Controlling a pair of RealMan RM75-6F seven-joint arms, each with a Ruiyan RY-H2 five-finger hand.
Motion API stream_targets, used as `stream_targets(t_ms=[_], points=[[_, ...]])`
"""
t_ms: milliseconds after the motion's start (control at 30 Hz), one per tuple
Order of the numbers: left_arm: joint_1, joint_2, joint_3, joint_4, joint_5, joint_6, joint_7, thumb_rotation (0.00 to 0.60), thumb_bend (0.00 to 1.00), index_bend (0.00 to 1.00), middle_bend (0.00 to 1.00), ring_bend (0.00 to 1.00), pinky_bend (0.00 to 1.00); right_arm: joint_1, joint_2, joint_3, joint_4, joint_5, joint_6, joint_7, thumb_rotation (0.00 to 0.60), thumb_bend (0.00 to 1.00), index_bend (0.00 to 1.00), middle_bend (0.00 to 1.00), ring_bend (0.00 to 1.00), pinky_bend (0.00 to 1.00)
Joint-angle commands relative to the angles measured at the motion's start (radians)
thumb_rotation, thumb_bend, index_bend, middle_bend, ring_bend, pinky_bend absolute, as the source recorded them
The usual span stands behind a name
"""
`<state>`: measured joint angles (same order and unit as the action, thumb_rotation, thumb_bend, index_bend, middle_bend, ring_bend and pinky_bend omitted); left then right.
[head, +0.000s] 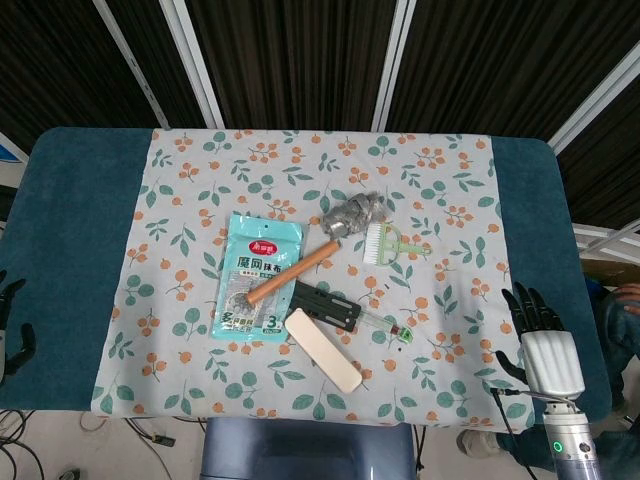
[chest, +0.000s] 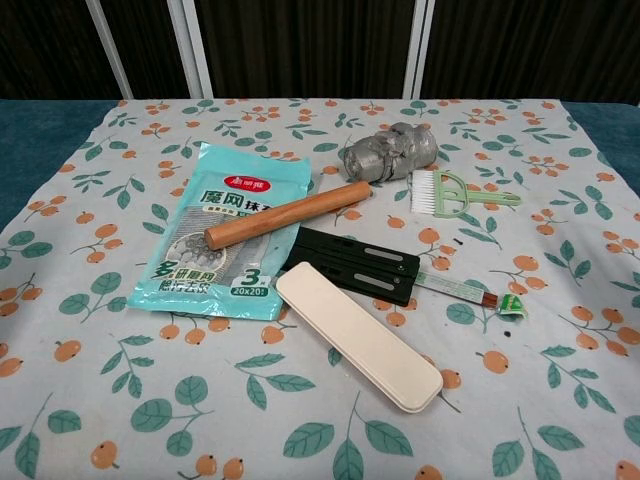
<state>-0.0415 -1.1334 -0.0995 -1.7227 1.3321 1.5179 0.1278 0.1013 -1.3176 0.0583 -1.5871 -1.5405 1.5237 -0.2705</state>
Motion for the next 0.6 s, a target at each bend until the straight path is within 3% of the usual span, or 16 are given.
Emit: stream_targets(t_ms=[33,600], points=[[0.0,0.0,0.0,0.0,-0.001,0.0,0.001,0.6,0.58,0.12,0.01,0.02,0.0,0.0,0.0,0.001,0.0,0.001,0.0,0.001,0.6,0.25,0.05,0.04,0.06,0.25],[0.0,-0.001,0.001,0.0,0.0,-0.004,0.007,0.6,0.58,0.12,0.01,0.02,0.0,0.004,0.009,0.005,-0.005,0.024,-0.031,0.052,0.6,0.25,0.05,0.04,0.06,0.25]])
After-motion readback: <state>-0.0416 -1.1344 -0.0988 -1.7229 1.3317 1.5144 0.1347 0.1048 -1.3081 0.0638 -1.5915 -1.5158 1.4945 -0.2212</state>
